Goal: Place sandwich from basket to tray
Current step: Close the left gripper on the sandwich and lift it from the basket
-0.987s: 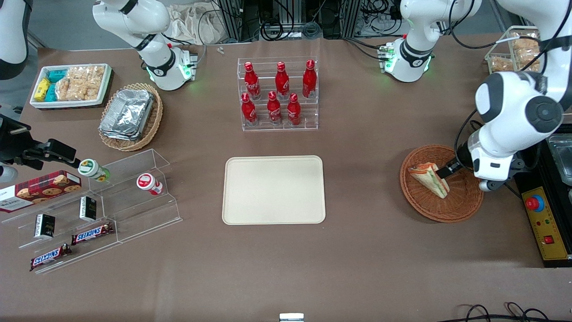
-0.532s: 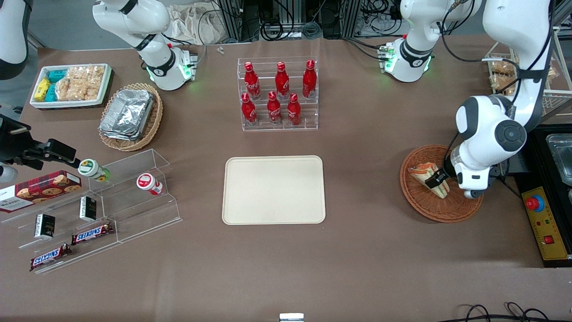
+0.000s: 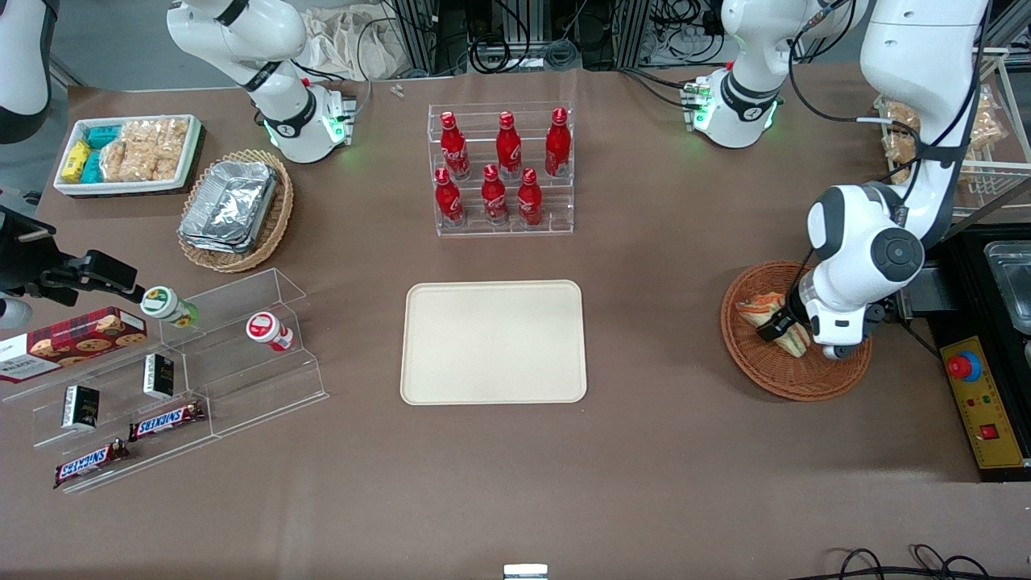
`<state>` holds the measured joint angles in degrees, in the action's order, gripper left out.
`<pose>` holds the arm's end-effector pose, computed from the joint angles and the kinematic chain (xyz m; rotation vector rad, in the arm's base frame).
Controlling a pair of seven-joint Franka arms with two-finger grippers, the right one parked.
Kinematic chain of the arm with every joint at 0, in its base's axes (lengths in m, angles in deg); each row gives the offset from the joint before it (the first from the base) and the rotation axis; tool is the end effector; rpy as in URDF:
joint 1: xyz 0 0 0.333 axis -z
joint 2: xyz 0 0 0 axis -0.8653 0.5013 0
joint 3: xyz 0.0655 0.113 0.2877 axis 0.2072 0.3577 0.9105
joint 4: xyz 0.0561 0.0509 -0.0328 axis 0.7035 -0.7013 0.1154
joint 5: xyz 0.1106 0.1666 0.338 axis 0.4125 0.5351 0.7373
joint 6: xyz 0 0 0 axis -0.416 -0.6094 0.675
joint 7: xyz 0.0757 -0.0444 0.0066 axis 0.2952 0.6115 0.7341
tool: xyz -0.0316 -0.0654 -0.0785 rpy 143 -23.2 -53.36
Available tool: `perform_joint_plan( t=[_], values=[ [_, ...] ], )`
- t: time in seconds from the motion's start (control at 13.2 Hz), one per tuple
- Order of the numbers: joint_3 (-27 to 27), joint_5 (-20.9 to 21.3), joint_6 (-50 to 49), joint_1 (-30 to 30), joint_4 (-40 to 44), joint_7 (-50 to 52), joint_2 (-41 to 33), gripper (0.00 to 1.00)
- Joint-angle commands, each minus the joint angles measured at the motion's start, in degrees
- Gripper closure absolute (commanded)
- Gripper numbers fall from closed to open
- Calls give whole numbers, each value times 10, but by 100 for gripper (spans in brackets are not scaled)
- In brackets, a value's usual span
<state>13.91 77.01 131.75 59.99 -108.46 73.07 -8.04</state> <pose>0.5443 -0.0228 0.2419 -2.9231 -1.1272 0.1014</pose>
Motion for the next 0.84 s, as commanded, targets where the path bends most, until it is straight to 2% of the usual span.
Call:
perform_joint_plan(
  t=[0.0, 0.15, 0.3, 0.61, 0.76],
  values=[
    [0, 22, 17, 0, -8, 41, -7, 67],
    [-1, 22, -13, 5, 13, 79, -27, 100],
    [-12, 21, -102, 6, 72, 117, -51, 100],
    [-43, 21, -330, 6, 241, 128, -57, 100],
    [-60, 20, -385, 6, 283, 128, -58, 100]
  ],
)
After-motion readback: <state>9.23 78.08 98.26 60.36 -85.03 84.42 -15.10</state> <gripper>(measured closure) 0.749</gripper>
